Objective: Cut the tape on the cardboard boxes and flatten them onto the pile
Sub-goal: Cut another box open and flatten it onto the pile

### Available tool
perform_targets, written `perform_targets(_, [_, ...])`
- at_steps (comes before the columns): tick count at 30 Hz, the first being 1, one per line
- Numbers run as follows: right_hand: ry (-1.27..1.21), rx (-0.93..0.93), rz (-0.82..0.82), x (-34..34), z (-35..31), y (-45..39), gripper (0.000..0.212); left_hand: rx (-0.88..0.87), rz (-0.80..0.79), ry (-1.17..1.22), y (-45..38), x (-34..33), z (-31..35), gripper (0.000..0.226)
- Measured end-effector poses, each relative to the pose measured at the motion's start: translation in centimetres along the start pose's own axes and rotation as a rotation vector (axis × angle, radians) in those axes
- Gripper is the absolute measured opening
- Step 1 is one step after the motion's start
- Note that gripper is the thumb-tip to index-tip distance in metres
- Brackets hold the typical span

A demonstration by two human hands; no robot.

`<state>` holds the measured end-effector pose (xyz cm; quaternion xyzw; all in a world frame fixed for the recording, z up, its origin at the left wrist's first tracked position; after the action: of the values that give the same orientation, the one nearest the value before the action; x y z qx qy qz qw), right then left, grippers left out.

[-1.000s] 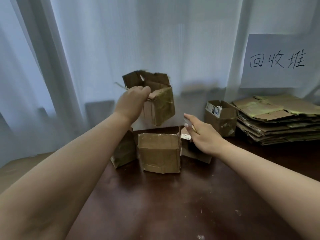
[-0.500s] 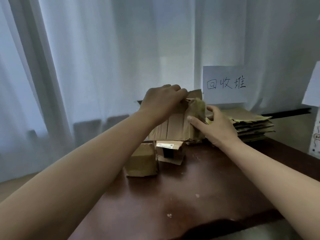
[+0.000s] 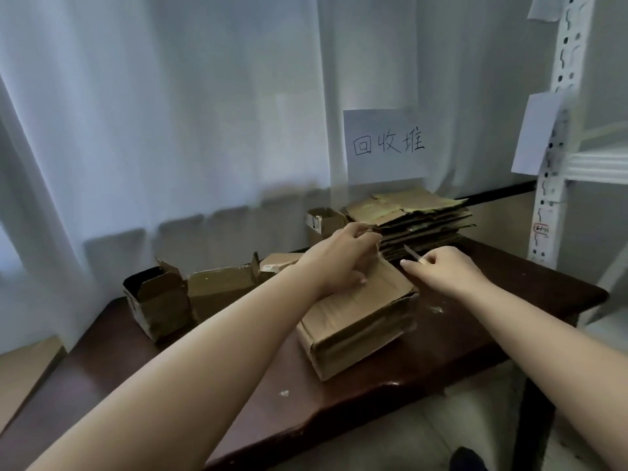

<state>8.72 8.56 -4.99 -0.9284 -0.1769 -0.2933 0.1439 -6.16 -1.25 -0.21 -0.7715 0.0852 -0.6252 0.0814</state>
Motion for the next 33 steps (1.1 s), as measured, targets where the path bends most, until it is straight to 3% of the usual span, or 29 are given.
perform_targets(5, [-0.027,0.069,0.048,-0.3,-0.3,-0.3,0.043,-0.055,0.101,0.164,2.4,-0.5,-1.8,0.053])
perform_targets(8, [-0.024,0.105,0.087,-0.9,-0.8,-0.1,0.031,-0.038,0.082,0.213,4.3,-0.8,-3.4,0.049])
perform_targets(12, [0.051,0.2,0.167,-2.0,-1.8,0.6,0.049,-0.083,-0.024,0.303,7.5,-2.0,-4.2,0.063])
perform_targets(19, [-0.028,0.299,0.222,-2.5,-2.7,1.2,0.03,-0.084,-0.226,0.402,9.1,-4.7,-3.3,0.068])
perform_targets(28, [-0.033,0.418,0.291,-0.3,0.5,2.5,0.019,-0.037,-0.094,0.406,3.1,-8.2,-1.5,0.045])
perform_targets(33, [0.164,0.544,0.142,-1.8,2.8,4.5,0.023,0.005,0.044,0.554,1.1,-9.4,-2.2,0.037])
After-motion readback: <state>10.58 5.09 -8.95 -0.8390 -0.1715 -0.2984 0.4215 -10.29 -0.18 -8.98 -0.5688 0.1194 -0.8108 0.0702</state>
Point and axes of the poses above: each hand's wrist, its own y-axis away from the middle knuckle, its own x-axis out of the back of the hand, z = x × y, the point moved 5 cm from there along -y, towards the middle knuckle, and after that the axes turned 8 degrees about -y, right-handed, at the moved point
